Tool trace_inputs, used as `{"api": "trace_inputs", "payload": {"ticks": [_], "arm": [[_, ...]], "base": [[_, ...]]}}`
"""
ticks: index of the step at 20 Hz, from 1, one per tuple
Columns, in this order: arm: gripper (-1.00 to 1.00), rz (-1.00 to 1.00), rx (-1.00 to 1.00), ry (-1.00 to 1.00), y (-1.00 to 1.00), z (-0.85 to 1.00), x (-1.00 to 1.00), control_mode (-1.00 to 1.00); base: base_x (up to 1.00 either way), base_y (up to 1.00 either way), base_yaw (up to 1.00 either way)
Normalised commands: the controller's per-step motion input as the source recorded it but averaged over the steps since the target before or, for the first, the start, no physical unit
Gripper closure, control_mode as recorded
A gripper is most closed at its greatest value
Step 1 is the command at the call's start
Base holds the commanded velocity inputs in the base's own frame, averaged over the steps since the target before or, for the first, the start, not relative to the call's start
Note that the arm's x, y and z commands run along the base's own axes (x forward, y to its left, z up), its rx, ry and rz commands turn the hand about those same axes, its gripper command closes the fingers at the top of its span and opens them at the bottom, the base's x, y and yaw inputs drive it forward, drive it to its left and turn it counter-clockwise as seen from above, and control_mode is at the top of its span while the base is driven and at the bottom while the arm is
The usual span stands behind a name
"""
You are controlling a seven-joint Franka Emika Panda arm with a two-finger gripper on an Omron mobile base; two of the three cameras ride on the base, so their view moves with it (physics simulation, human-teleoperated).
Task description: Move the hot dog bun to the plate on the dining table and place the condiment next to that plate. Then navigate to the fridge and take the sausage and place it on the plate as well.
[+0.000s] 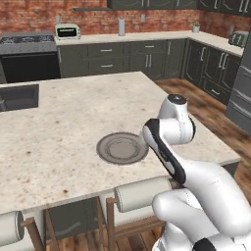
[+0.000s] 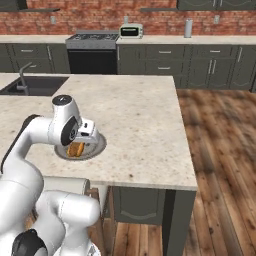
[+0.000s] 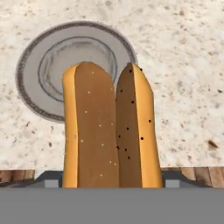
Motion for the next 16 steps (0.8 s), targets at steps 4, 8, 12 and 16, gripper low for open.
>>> {"api": "trace_inputs", "payload": {"ticks": [4, 8, 12, 16], "arm": [[1.00, 0.00, 0.00, 0.05, 1.00, -0.16, 0.84, -1.00], [1.00, 0.00, 0.00, 0.07, 1.00, -0.23, 0.39, -1.00], [1.00, 0.00, 0.00, 0.12, 0.69, -0.36, 0.38, -1.00], [1.00, 0.00, 0.00, 0.12, 0.28, -0.47, 0.49, -1.00]], "base": [[0.00, 0.00, 0.00], [0.00, 0.00, 0.00], [0.00, 0.00, 0.00], [0.00, 0.00, 0.00]]}}
